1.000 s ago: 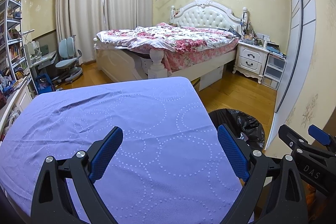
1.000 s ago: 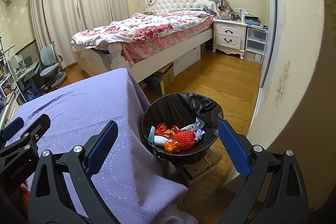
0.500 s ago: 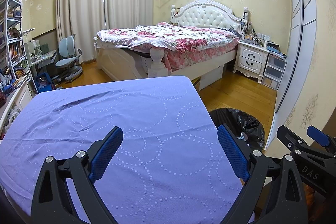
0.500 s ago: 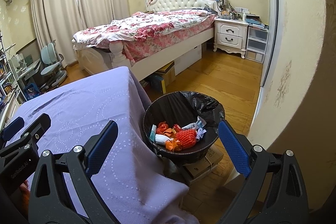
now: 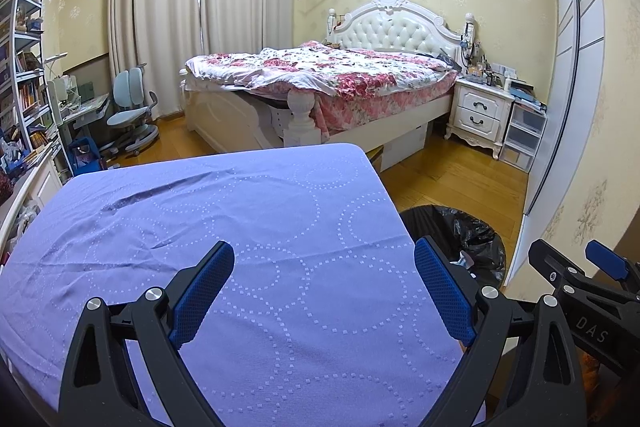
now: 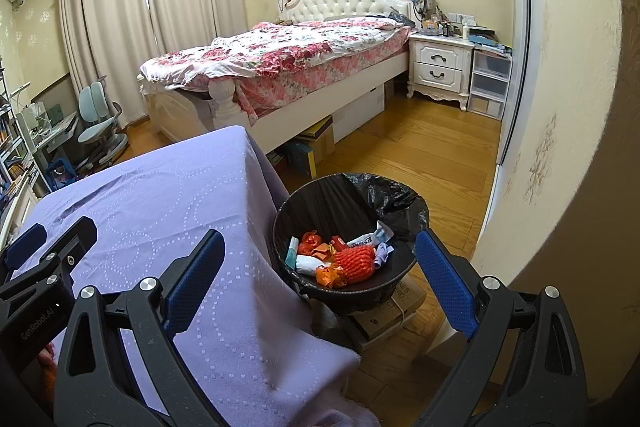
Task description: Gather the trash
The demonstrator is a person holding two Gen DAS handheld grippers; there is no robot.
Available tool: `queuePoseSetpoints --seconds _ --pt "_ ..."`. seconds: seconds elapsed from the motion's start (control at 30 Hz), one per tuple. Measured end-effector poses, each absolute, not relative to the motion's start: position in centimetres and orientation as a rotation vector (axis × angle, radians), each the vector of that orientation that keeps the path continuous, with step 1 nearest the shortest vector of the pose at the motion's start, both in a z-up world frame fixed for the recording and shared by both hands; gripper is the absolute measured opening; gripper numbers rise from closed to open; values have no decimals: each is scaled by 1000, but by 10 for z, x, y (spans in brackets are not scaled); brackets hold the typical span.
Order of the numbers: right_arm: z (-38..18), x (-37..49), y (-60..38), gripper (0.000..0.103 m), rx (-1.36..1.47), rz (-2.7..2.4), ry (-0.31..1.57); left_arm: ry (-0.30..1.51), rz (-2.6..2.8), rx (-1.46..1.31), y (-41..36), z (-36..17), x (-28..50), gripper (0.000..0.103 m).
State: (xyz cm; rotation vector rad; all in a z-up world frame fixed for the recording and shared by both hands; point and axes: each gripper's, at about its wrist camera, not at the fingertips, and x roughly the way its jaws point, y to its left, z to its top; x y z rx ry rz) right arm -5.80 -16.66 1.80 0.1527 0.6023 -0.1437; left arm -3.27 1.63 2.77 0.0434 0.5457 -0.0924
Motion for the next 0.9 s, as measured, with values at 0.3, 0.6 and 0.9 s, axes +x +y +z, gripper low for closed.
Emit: queuePoseSetpoints --seconds 0.3,0.6,0.9 --pt "19 -57 -168 94 153 -144 603 547 -90 47 17 27 -33 91" --pt "20 -57 -169 94 153 -144 603 541 -83 47 26 22 -37 91" --pt "20 -56 -169 94 153 -144 604 533 -98 52 29 21 -41 91"
